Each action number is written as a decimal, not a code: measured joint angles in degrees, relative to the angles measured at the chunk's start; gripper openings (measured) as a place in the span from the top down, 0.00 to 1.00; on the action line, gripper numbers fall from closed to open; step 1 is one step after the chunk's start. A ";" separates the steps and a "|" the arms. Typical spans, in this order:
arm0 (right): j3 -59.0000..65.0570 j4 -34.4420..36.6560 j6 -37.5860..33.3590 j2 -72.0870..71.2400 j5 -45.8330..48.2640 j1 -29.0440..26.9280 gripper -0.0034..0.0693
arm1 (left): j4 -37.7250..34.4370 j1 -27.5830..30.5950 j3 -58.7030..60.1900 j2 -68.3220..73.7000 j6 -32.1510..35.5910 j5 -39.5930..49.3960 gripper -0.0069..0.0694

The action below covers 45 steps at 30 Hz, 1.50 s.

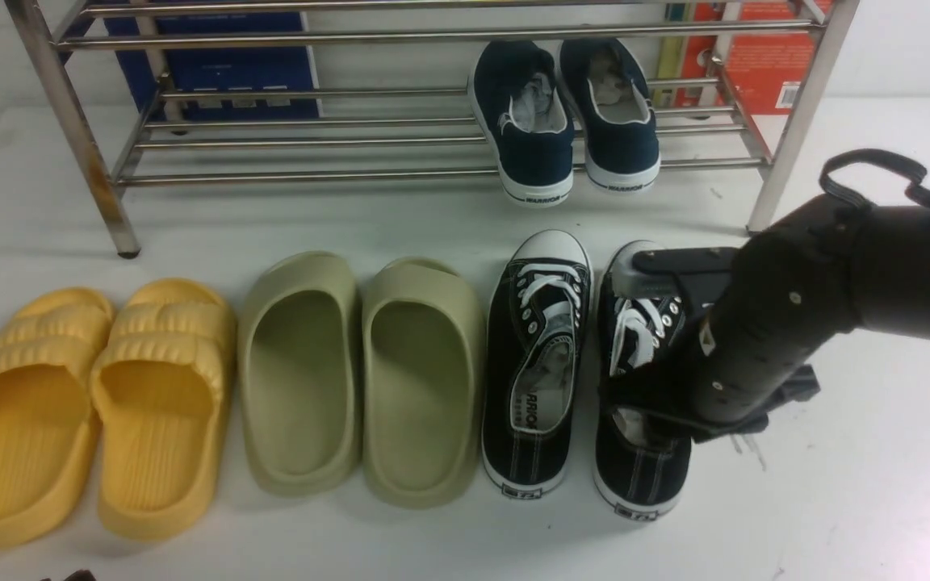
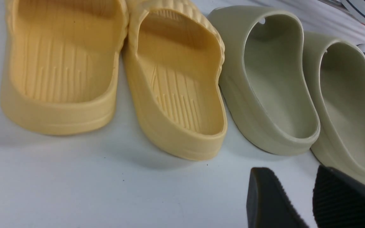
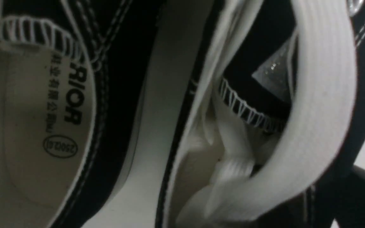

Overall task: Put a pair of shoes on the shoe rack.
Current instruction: Use the right arm to grab the shoe closest to it, then use the right arm to put a shoe into the shoe rack

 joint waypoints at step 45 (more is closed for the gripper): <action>-51.43 4.91 -1.61 21.07 8.13 3.37 0.92 | 0.00 0.00 0.00 0.00 0.00 0.00 0.60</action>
